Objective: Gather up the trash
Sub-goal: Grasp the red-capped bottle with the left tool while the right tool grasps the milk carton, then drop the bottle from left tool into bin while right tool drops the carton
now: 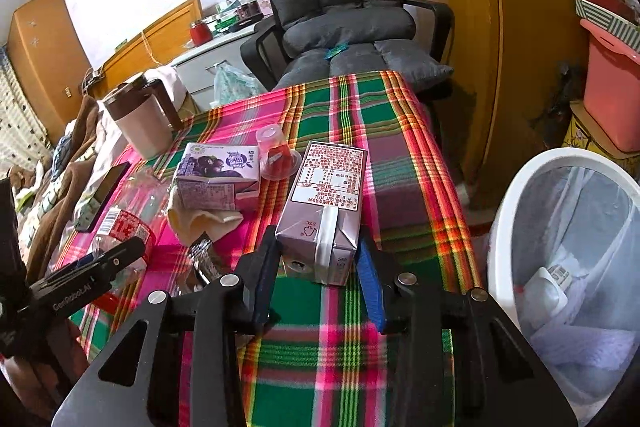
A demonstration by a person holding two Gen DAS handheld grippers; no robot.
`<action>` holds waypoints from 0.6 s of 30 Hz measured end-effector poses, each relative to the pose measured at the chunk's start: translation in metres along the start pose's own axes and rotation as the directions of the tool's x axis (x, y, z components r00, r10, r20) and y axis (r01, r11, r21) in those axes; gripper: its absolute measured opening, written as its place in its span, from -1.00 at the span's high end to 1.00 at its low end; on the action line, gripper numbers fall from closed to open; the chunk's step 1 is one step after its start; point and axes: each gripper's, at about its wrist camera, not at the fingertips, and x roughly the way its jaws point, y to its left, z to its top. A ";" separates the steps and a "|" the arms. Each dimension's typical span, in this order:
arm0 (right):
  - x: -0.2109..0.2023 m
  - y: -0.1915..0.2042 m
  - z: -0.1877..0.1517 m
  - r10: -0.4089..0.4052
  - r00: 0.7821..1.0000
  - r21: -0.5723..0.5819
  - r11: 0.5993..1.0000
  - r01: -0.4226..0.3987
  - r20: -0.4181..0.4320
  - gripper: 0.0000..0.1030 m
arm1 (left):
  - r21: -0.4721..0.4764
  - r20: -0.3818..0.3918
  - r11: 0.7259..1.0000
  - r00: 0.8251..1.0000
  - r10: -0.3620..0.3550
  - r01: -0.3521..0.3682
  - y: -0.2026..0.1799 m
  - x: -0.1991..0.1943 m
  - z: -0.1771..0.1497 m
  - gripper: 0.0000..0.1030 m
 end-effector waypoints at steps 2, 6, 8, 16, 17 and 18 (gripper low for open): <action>-0.005 -0.001 -0.002 0.011 1.000 -0.002 1.000 -0.011 0.005 0.23 | 0.004 0.011 1.000 1.000 -0.005 0.005 -0.002 -0.008 -0.004 -0.20; -0.018 0.000 -0.009 0.027 1.000 -0.013 1.000 -0.027 0.016 0.23 | 0.026 0.028 0.999 0.999 -0.028 0.028 -0.011 -0.027 -0.015 -0.20; -0.023 -0.001 -0.012 0.031 0.999 -0.021 0.999 -0.031 0.020 0.23 | 0.036 0.036 0.998 0.998 -0.045 0.044 -0.017 -0.036 -0.020 -0.20; -0.050 -0.003 -0.024 0.032 0.999 -0.036 0.999 -0.031 0.036 0.23 | 0.064 0.050 0.993 0.994 -0.101 0.098 -0.035 -0.073 -0.044 -0.20; -0.053 -0.005 -0.026 0.032 0.999 -0.036 0.999 -0.031 0.038 0.23 | 0.068 0.049 0.993 0.993 -0.103 0.100 -0.038 -0.077 -0.047 -0.20; -0.056 -0.006 -0.027 0.031 0.999 -0.037 0.999 -0.030 0.039 0.23 | 0.072 0.048 0.992 0.993 -0.105 0.102 -0.040 -0.079 -0.050 -0.20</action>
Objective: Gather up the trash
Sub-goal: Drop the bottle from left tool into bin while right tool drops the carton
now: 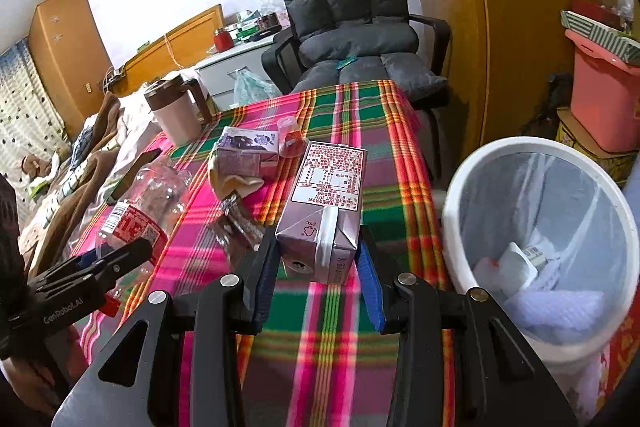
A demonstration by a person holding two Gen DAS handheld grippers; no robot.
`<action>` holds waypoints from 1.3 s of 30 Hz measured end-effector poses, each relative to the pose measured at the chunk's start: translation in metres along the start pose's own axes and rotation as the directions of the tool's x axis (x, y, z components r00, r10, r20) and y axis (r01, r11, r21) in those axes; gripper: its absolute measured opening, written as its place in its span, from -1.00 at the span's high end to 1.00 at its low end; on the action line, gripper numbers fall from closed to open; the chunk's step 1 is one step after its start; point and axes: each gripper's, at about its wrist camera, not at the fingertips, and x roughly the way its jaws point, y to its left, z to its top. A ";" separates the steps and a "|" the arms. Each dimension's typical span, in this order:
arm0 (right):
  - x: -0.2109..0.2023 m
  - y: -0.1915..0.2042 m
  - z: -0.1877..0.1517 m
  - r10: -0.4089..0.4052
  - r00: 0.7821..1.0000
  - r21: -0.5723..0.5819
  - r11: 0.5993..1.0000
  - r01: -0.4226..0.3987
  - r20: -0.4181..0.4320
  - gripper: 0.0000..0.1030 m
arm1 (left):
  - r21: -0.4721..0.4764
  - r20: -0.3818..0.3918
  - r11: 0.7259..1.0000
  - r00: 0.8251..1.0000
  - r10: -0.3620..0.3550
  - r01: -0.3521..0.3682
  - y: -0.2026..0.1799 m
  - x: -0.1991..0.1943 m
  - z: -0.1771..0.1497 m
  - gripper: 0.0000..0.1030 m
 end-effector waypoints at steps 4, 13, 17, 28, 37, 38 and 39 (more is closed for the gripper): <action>-0.012 -0.005 -0.009 -0.016 1.000 0.001 1.000 0.016 0.000 0.23 | 0.015 -0.003 1.000 1.000 -0.013 0.013 -0.012 -0.011 -0.008 -0.20; -0.032 -0.014 -0.020 -0.037 0.999 0.011 0.999 0.037 0.014 0.23 | 0.064 -0.010 0.997 0.999 -0.047 0.048 -0.044 -0.026 -0.022 -0.20; -0.037 -0.018 -0.022 -0.045 0.999 0.020 0.999 0.045 0.023 0.23 | 0.086 -0.015 0.994 0.998 -0.063 0.064 -0.058 -0.027 -0.023 -0.20; -0.053 -0.041 -0.027 -0.087 0.995 0.059 0.995 0.084 0.053 0.23 | 0.146 -0.029 0.983 0.994 -0.109 0.112 -0.096 -0.019 -0.019 -0.20; -0.069 -0.077 -0.031 -0.171 0.983 0.124 0.979 0.162 0.062 0.23 | 0.232 -0.057 0.950 0.978 -0.199 0.207 -0.152 0.001 -0.011 -0.20; -0.071 -0.083 -0.032 -0.183 0.981 0.133 0.976 0.173 0.061 0.23 | 0.240 -0.064 0.946 0.975 -0.211 0.220 -0.159 0.004 -0.011 -0.20; -0.072 -0.087 -0.033 -0.193 0.979 0.142 0.973 0.183 0.059 0.23 | 0.245 -0.071 0.942 0.973 -0.219 0.230 -0.164 0.007 -0.011 -0.20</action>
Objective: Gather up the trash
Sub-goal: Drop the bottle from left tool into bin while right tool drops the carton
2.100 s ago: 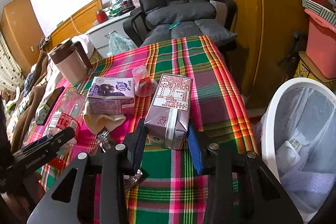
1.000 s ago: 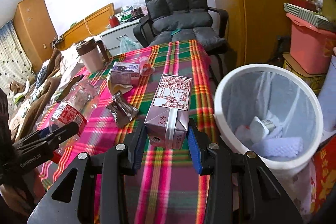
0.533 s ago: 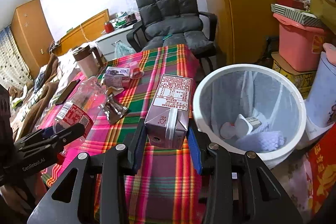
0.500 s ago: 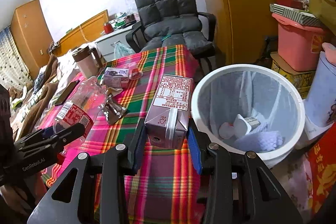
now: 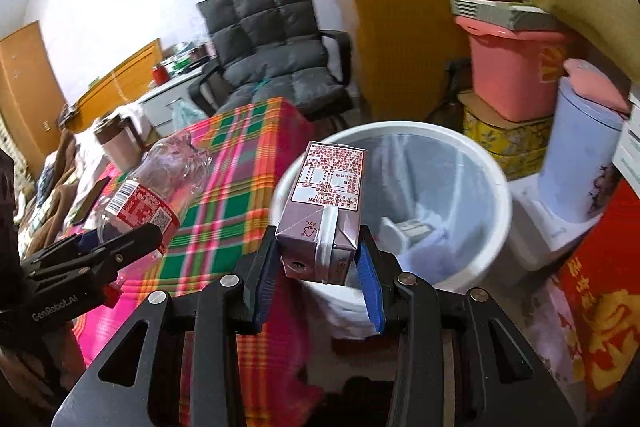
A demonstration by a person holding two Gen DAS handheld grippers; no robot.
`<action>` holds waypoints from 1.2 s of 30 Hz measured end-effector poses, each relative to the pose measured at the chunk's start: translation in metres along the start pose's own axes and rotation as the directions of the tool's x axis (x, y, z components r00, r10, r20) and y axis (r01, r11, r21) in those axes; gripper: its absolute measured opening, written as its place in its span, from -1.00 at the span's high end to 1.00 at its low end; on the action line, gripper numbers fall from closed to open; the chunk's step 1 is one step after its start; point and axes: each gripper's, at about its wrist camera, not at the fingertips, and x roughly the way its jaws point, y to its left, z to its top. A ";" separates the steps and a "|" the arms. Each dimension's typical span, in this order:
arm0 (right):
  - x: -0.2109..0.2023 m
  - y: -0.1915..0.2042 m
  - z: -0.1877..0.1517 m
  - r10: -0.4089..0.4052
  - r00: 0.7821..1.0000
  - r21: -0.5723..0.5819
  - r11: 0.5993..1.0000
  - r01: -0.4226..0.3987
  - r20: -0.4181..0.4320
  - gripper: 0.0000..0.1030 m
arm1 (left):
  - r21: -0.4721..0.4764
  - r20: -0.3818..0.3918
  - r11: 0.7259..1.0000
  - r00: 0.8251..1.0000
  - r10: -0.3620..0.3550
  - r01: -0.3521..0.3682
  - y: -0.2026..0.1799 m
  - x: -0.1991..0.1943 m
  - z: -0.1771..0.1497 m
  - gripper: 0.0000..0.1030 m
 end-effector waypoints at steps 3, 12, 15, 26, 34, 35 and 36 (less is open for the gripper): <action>-0.001 -0.011 -0.001 -0.025 1.000 0.017 1.000 0.025 -0.006 0.23 | 0.021 -0.015 0.999 0.999 -0.031 0.031 -0.013 0.013 0.004 -0.20; 0.004 -0.031 -0.002 -0.060 0.998 0.052 0.997 0.061 -0.037 0.22 | 0.063 -0.067 0.994 0.994 -0.087 0.092 -0.041 0.047 0.009 -0.20; 0.007 -0.036 -0.002 -0.063 0.997 0.057 0.996 0.066 -0.050 0.22 | 0.078 -0.079 0.991 0.991 -0.107 0.113 -0.048 0.057 0.010 -0.20; 0.015 -0.044 -0.001 -0.068 0.995 0.056 0.996 0.072 -0.073 0.19 | 0.080 -0.093 0.985 0.985 -0.144 0.152 -0.055 0.075 0.013 -0.23; 0.009 -0.042 0.000 -0.063 0.997 0.051 0.997 0.065 -0.047 0.17 | 0.056 -0.070 0.988 0.988 -0.138 0.142 -0.047 0.065 0.014 -0.23; 0.008 -0.041 0.000 -0.063 0.997 0.048 0.997 0.065 -0.045 0.17 | 0.054 -0.068 0.989 0.988 -0.137 0.141 -0.046 0.063 0.014 -0.24; 0.007 -0.040 0.001 -0.061 0.997 0.046 0.997 0.063 -0.043 0.17 | 0.050 -0.065 0.989 0.989 -0.133 0.137 -0.045 0.060 0.013 -0.24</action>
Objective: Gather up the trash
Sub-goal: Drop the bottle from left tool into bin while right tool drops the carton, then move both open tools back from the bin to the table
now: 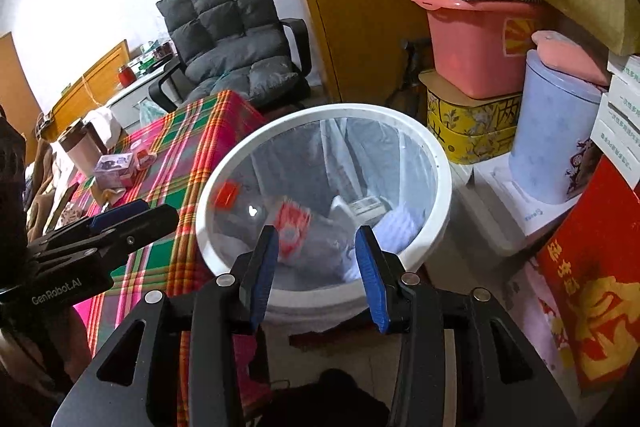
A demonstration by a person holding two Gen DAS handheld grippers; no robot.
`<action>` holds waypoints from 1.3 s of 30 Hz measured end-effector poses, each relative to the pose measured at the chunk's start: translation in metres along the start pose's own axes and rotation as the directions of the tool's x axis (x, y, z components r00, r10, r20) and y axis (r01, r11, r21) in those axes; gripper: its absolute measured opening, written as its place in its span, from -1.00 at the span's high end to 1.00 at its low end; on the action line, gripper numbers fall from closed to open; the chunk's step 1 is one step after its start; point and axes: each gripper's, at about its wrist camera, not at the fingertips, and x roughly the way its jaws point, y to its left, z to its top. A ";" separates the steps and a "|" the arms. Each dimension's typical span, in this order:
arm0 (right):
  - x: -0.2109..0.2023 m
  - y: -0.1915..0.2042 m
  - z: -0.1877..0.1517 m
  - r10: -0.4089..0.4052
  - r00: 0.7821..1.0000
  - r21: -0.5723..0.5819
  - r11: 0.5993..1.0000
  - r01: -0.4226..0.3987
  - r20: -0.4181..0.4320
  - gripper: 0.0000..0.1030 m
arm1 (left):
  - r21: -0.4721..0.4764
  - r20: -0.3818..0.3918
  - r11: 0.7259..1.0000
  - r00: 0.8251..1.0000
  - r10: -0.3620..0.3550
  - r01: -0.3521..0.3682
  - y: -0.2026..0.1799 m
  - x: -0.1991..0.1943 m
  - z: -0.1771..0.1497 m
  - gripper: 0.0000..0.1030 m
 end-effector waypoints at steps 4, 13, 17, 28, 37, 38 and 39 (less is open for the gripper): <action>-0.005 0.006 -0.001 0.014 1.000 -0.016 1.000 -0.014 0.008 0.17 | -0.017 0.004 1.000 1.000 0.010 -0.010 0.005 -0.010 -0.006 -0.23; -0.015 0.032 -0.005 0.064 0.998 -0.076 0.995 -0.063 0.016 0.17 | -0.058 0.034 0.997 0.997 0.062 -0.060 0.022 -0.044 -0.020 -0.23; -0.019 0.044 -0.007 0.085 0.996 -0.102 0.991 -0.083 0.014 0.17 | -0.082 0.055 0.993 0.995 0.089 -0.084 0.030 -0.060 -0.027 -0.23; -0.023 0.076 -0.017 0.145 0.989 -0.170 0.975 -0.144 -0.006 0.17 | -0.128 0.062 0.983 0.989 0.138 -0.129 0.053 -0.091 -0.052 -0.23; -0.020 0.100 -0.025 0.188 0.982 -0.216 0.958 -0.191 -0.035 0.17 | -0.159 0.060 0.969 0.977 0.203 -0.191 0.073 -0.114 -0.071 -0.23; -0.020 0.103 -0.025 0.193 0.980 -0.220 0.955 -0.197 -0.039 0.17 | -0.163 0.060 0.967 0.976 0.209 -0.197 0.075 -0.116 -0.073 -0.23; -0.020 0.104 -0.026 0.198 0.979 -0.224 0.954 -0.202 -0.042 0.17 | -0.170 0.060 0.964 0.975 0.215 -0.203 0.078 -0.118 -0.075 -0.23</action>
